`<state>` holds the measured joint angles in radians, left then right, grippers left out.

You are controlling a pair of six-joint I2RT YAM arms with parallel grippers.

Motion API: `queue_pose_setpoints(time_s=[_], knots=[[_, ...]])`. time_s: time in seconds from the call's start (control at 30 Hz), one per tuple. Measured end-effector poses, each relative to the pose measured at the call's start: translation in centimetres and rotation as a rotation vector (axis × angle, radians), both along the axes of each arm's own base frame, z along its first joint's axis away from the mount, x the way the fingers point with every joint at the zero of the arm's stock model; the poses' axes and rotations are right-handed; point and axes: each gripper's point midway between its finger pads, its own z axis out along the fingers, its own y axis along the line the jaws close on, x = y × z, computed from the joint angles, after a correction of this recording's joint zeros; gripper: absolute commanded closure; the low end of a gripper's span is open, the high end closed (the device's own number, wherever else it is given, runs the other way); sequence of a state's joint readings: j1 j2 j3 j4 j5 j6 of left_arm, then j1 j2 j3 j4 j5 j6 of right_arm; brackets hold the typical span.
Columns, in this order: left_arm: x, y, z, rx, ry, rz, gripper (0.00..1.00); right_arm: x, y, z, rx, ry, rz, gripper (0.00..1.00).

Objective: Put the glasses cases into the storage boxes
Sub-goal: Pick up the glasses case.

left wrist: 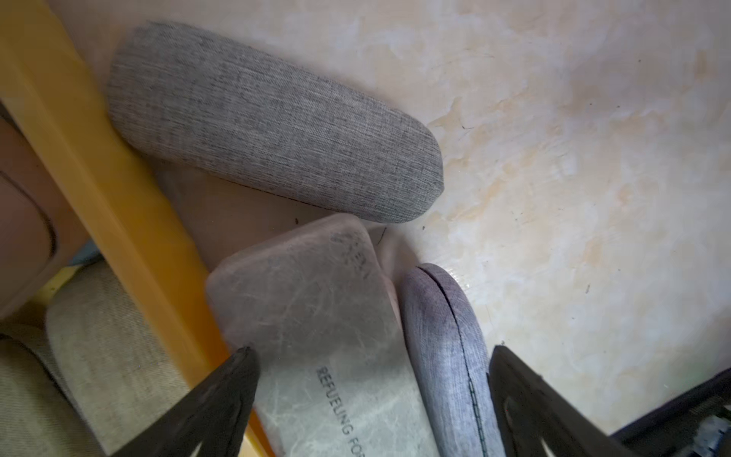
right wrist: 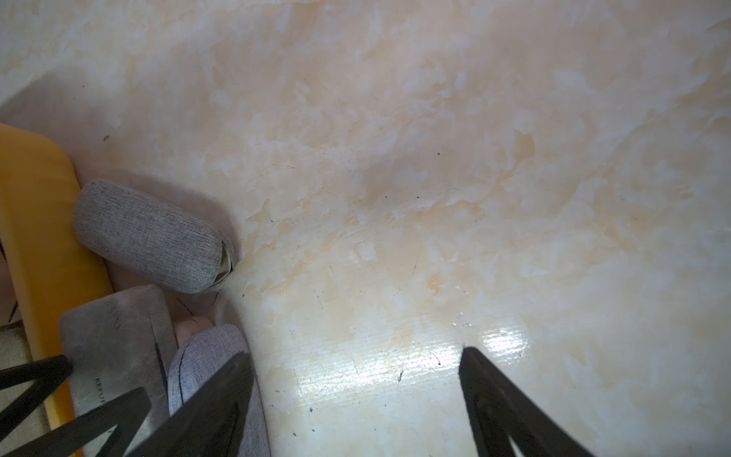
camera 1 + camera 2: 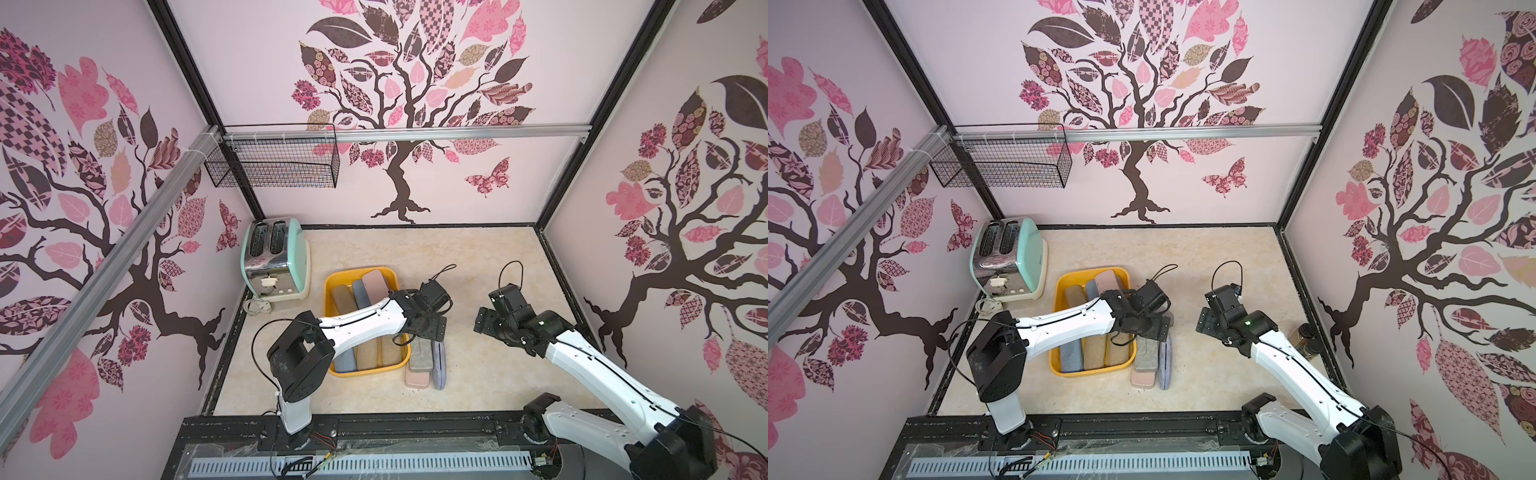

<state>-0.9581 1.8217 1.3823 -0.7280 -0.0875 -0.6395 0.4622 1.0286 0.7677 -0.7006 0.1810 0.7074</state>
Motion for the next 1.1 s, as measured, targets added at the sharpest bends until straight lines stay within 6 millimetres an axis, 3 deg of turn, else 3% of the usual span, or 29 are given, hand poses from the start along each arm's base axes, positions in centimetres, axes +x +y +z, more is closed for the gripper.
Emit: queue_pose_setpoints(time_s=[0.23, 0.57, 0.73, 1.1], knots=[[0.4, 0.4, 0.0, 0.027, -0.027, 0.026, 0.03, -0.8, -0.2, -1.5, -0.007, 0.039, 0.006, 0.16], [-0.1, 0.6, -1.0, 0.027, 0.001, 0.046, 0.03, -0.8, -0.1, -1.5, 0.000, 0.039, 0.009, 0.18], [0.2, 0.2, -2.4, 0.048, 0.024, 0.066, 0.03, -0.9, -0.1, -1.3, 0.003, 0.031, 0.009, 0.20], [1.6, 0.0, -2.7, 0.045, 0.015, 0.143, 0.14, -1.2, -0.4, -1.0, 0.011, 0.013, 0.004, 0.22]])
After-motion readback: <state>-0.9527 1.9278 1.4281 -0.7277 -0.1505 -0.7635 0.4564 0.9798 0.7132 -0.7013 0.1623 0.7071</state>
